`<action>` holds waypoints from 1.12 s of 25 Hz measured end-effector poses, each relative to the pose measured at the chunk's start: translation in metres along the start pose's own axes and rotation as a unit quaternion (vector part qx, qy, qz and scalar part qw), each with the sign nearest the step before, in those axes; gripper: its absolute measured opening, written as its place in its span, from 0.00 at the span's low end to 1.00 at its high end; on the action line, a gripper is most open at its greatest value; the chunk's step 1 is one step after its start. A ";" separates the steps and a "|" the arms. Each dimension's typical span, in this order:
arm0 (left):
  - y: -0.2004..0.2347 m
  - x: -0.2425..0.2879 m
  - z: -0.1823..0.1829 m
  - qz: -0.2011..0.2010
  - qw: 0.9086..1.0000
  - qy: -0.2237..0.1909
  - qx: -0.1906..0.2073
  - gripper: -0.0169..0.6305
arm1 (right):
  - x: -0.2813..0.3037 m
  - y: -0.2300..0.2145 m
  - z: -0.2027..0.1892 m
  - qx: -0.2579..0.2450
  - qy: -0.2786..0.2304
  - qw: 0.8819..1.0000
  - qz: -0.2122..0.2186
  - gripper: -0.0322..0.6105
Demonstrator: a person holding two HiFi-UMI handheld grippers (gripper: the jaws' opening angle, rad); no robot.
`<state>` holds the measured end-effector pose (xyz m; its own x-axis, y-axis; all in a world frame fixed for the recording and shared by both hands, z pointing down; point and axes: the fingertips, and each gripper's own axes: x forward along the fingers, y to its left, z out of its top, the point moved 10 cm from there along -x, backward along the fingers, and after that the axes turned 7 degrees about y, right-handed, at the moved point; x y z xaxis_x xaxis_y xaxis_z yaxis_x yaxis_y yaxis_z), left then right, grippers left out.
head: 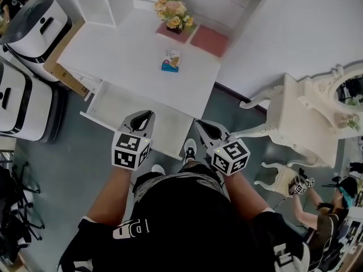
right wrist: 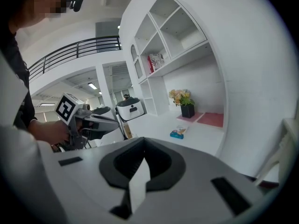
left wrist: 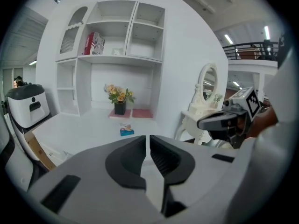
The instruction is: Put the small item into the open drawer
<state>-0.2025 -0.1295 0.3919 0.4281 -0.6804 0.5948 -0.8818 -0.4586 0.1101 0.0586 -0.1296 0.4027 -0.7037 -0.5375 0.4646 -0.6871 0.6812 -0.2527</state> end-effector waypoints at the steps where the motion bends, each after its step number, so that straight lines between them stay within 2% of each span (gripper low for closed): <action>1: 0.003 0.006 0.006 0.008 1.000 -0.003 -0.001 0.09 | 0.002 -0.006 0.002 0.000 0.000 1.000 0.003 0.06; 2: 0.006 0.013 0.011 0.016 1.000 -0.004 -0.002 0.17 | 0.003 -0.011 0.004 0.000 0.000 1.000 0.005 0.06; 3: 0.009 0.020 0.017 0.024 1.000 -0.004 -0.002 0.22 | 0.005 -0.017 0.005 0.001 0.000 1.000 0.008 0.06; 10: 0.026 0.085 0.046 0.062 0.998 0.034 0.004 0.37 | 0.018 -0.054 0.004 0.012 0.007 1.000 0.027 0.06; 15: 0.038 0.144 0.063 0.076 0.993 0.087 0.001 0.37 | 0.027 -0.072 0.004 0.018 0.011 0.999 0.049 0.06; 22: 0.059 0.223 0.087 0.097 0.987 0.131 0.009 0.45 | 0.040 -0.099 0.005 0.022 0.016 0.997 0.072 0.06; 28: 0.080 0.295 0.087 0.099 0.979 0.179 -0.006 0.47 | 0.046 -0.122 -0.001 0.050 0.032 0.995 0.081 0.06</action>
<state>-0.1300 -0.4165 0.5071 0.1530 -0.5112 0.8457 -0.9437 -0.3295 -0.0285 0.1107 -0.2371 0.4557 -0.7960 -0.3902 0.4627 -0.5824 0.7018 -0.4102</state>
